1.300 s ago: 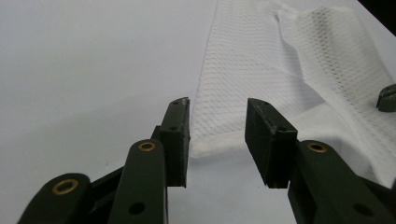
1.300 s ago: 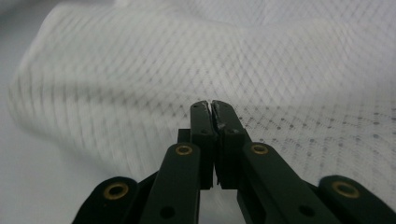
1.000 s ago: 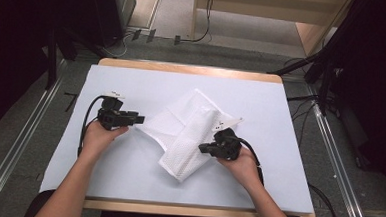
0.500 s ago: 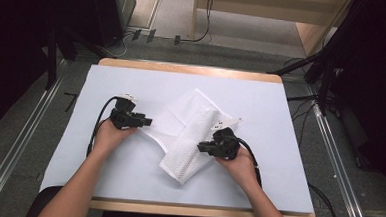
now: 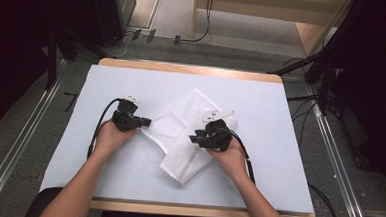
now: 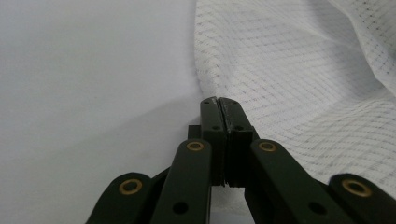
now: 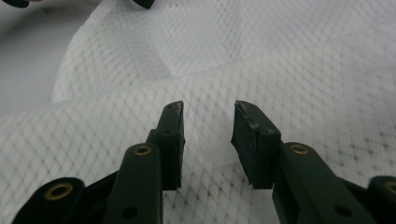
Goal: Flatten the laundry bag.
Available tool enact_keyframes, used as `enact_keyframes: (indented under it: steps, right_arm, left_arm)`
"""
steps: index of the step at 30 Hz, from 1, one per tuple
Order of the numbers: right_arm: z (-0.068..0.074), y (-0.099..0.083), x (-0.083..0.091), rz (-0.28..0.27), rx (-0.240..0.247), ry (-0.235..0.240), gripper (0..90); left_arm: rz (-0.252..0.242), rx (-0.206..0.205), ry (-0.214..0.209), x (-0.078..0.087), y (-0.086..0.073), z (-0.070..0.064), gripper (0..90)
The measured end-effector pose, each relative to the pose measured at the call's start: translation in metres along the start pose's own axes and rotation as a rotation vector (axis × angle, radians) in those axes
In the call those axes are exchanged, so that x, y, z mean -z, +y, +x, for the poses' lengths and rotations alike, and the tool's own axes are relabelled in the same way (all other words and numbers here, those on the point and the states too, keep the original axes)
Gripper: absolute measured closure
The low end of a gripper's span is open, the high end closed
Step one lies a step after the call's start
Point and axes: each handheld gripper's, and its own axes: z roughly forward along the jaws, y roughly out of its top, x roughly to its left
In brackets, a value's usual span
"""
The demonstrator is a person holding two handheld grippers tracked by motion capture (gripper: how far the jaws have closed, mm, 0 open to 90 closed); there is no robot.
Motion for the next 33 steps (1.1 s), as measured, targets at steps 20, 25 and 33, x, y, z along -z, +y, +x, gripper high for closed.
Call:
enact_keyframes:
  steps: [20, 25, 33]
  right_arm:
    - [-0.002, 0.012, -0.041, 0.029, 0.085, -0.123, 57.3]
    - [-0.001, 0.008, -0.039, 0.013, 0.085, -0.132, 84.0]
    - [-0.005, 0.012, -0.036, 0.043, 0.01, -0.111, 90.0]
  left_arm:
    - [0.01, 0.033, -0.059, 0.01, -0.004, -0.002, 90.0]
    - [0.003, 0.036, -0.06, 0.011, -0.005, -0.003, 90.0]
    - [-0.012, 0.039, -0.06, 0.013, -0.005, -0.002, 90.0]
